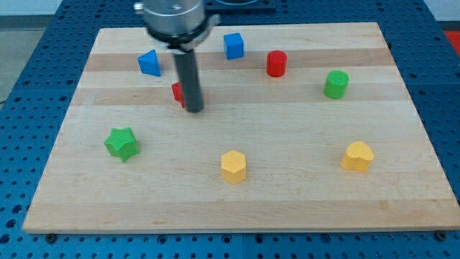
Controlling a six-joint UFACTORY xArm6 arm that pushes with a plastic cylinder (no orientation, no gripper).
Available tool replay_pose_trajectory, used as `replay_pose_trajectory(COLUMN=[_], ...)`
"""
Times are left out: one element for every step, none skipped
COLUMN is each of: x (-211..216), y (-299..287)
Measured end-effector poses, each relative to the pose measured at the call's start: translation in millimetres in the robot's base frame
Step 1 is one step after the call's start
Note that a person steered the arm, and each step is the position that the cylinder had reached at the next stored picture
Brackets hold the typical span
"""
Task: Slide the red star towards the center left
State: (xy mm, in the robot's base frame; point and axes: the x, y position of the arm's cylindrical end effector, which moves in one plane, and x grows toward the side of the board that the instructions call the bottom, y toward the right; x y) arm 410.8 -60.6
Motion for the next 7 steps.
replay_pose_trajectory(x=[-31.0,-56.4,-54.0,-55.7,-57.2,-52.0,-51.2], y=[36.3,39.2,5.3,-4.8,-4.8,-4.9,19.2])
